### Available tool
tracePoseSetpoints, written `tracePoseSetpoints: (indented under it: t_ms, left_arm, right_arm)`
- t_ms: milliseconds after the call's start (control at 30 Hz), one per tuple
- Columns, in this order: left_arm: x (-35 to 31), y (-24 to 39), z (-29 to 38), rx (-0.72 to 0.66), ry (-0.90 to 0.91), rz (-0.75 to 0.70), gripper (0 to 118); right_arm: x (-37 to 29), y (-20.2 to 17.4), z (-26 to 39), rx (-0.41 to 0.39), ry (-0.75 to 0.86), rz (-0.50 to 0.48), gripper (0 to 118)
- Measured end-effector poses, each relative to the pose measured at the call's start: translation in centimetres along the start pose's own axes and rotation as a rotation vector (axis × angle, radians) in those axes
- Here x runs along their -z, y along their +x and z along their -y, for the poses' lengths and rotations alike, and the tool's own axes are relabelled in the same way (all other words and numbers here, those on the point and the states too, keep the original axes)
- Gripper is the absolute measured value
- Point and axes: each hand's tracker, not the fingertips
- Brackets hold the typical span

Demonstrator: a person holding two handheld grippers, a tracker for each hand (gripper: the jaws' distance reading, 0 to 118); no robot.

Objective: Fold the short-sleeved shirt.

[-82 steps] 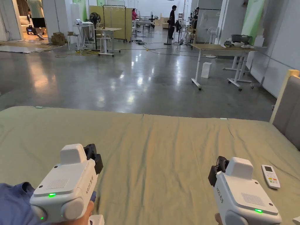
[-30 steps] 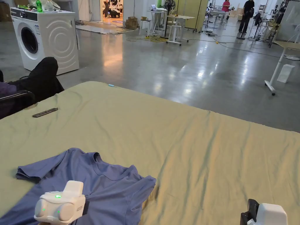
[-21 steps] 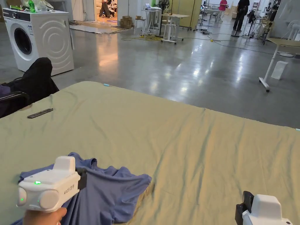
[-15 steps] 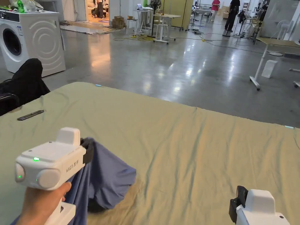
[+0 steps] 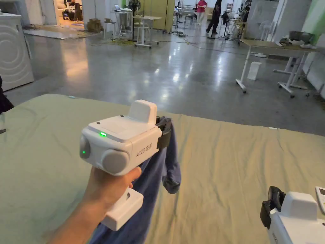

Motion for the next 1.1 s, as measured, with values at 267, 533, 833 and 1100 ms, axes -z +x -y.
tracePoseSetpoints:
  t_ms: [267,533,833,1100]
  left_arm:
    - [5.1,12.6,8.3,-0.075,-0.197,0.254,4]
    - [5.6,19.7,19.0,-0.206,-0.444,0.339,5]
    - [3.3,15.3,18.2,-0.194,-0.369,0.215,78]
    - [-0.5,5.9,12.1,-0.096,-0.116,-0.133,75]
  right_arm:
    - [-2.3,4.6,-0.2,0.028,0.026,0.102,0]
    - [-2.3,6.0,1.8,0.033,-0.018,0.126,0]
    - [-1.8,4.7,2.2,0.033,-0.043,0.087,0]
    - [-1.0,2.2,-0.1,0.026,0.008,0.043,0]
